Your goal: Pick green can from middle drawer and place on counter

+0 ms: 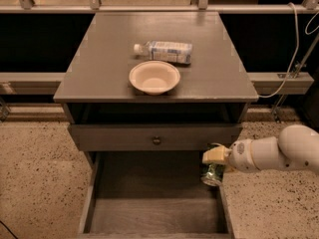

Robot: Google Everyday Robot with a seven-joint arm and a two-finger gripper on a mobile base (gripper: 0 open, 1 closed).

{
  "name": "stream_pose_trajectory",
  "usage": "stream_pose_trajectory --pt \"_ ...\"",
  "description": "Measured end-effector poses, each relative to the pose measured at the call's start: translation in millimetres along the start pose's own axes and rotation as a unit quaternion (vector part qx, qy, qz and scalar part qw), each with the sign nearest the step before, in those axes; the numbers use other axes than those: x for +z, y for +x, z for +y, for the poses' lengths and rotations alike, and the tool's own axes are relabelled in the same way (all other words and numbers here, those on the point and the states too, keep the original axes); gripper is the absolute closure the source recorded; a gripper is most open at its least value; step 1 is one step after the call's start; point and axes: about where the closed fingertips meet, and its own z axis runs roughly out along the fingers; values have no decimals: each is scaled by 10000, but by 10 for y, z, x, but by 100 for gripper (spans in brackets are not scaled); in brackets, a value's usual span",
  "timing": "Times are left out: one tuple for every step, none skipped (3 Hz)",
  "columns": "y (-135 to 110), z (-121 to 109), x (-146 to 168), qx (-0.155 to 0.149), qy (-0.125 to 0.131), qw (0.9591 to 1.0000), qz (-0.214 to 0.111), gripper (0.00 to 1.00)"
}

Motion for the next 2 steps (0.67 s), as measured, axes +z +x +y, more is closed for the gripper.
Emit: stream_pose_trajectory --pt "-43 -470 -205 -824 260 9963 18 100" --pt "-120 -1072 -538 -1976 690 9778 74 100"
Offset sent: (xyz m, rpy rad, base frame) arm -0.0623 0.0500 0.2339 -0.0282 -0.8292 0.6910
